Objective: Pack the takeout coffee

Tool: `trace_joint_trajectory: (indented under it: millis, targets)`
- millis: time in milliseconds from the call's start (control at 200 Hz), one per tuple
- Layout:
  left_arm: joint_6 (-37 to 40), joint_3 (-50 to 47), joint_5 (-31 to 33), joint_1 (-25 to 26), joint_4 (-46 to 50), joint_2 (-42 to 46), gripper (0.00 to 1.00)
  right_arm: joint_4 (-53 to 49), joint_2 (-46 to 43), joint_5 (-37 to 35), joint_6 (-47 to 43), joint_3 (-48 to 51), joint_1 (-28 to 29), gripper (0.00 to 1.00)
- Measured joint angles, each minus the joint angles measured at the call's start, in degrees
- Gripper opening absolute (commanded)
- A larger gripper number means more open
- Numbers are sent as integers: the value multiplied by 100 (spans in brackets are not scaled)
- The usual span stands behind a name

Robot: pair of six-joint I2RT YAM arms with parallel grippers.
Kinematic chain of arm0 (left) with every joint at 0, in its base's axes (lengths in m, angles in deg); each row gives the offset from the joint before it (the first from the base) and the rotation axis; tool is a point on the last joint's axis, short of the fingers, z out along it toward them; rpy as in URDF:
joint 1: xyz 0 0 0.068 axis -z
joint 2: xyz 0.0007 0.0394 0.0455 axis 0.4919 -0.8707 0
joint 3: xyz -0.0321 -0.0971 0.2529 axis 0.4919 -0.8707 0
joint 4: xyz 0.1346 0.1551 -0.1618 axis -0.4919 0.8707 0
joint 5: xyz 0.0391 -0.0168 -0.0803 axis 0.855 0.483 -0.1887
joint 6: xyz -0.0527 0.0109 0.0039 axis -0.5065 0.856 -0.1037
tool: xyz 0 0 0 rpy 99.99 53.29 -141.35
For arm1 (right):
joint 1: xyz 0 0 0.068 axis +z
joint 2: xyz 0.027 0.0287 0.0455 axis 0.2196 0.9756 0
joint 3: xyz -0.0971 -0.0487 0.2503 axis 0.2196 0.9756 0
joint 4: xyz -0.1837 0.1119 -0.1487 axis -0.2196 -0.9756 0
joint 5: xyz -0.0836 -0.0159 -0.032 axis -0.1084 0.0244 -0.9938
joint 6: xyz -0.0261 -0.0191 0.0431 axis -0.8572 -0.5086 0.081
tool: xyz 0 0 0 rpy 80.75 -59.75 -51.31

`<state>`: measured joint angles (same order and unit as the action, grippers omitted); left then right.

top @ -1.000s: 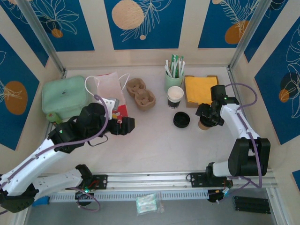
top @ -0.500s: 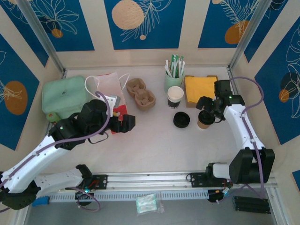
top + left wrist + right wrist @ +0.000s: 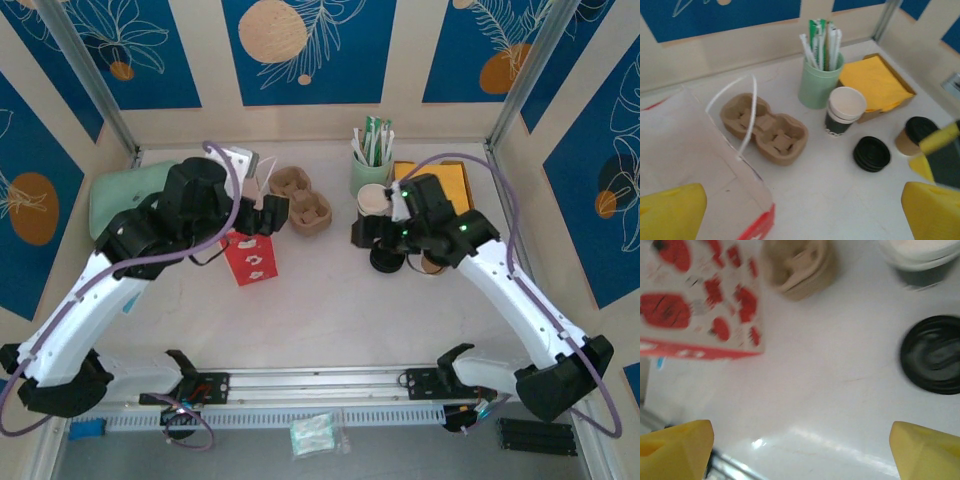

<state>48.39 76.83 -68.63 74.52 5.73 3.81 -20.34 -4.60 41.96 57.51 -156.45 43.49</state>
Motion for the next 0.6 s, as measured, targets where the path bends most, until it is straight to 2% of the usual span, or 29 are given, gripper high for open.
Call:
trace_joint_trajectory:
  millis: [85,180,355,600]
  targets:
    - [273,20,-11,-214,111,-221,99,116,4,17,166,127,444,91]
    - [553,15,-55,-413,289,-461,99,286,2,20,306,380,660,92]
    - [966,-85,-240,-684,496,-782,99,354,0,17,433,741,656,94]
    - [1266,-219,-603,-715,675,-1147,99,367,-302,24,435,922,378,95]
